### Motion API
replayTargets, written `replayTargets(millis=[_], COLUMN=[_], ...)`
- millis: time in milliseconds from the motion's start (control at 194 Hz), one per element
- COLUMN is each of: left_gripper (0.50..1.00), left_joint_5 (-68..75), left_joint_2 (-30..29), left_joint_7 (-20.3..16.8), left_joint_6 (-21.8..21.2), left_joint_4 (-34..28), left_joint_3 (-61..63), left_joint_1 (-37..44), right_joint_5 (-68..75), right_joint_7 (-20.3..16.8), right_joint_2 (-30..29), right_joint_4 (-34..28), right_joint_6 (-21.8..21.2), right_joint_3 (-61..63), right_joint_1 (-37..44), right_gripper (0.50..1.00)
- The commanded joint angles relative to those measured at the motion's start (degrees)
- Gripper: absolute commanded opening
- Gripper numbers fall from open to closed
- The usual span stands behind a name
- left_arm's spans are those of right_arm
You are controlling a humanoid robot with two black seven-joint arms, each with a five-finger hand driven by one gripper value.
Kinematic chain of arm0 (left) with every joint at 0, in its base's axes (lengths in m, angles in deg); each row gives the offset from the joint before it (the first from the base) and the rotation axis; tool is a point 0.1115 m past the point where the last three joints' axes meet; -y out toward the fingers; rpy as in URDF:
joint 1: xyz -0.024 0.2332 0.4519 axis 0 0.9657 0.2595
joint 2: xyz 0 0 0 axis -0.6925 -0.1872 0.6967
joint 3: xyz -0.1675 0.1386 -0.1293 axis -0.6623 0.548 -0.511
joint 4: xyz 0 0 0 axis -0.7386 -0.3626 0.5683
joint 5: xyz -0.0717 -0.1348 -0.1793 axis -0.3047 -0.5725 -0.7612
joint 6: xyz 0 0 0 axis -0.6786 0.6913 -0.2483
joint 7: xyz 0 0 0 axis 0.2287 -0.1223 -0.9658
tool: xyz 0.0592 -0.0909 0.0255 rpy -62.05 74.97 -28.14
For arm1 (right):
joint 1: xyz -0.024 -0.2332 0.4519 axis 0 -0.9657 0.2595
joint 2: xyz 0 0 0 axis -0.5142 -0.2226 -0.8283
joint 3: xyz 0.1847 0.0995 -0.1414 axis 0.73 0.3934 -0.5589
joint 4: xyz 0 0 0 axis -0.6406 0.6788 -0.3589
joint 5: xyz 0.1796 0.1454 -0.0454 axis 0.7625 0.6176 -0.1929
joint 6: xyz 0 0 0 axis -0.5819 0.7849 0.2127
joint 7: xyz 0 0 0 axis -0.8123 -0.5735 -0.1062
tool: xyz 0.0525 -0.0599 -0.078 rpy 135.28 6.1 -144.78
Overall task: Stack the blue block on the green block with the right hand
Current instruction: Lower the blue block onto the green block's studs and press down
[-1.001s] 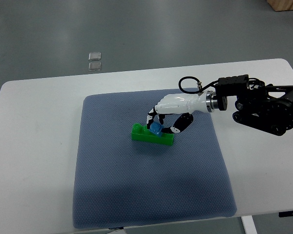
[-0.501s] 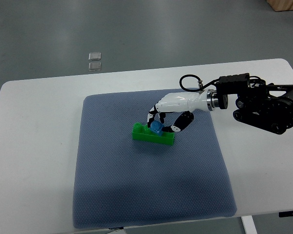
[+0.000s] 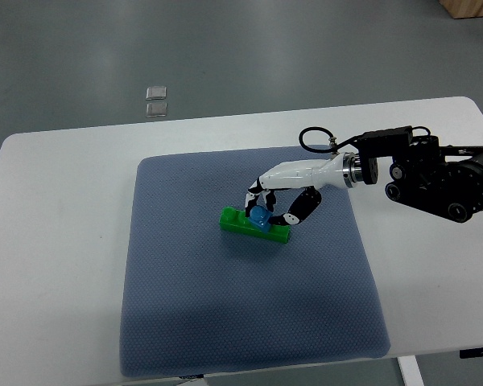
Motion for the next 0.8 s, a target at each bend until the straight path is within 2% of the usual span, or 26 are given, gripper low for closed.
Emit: replayTargets(millis=[0,795], left_gripper=[1.0,1.0], left_joint_5=[0.0,0.0], left_joint_2=[0.0,0.0], left_joint_7=[0.0,0.0], left_joint_6=[0.0,0.0], left_joint_4=[0.0,0.0], left_joint_3=[0.0,0.0], left_joint_1=[0.0,0.0], right_joint_5=[1.9,3.4], right_joint_7=[0.0,-0.4], right_joint_2=[0.0,-2.2], right_joint_4=[0.1,4.2], right_joint_6=[-0.8,-1.6], right_joint_3=[0.0,0.0], right_joint_1=[0.0,-2.5], right_gripper=[0.5,0.5])
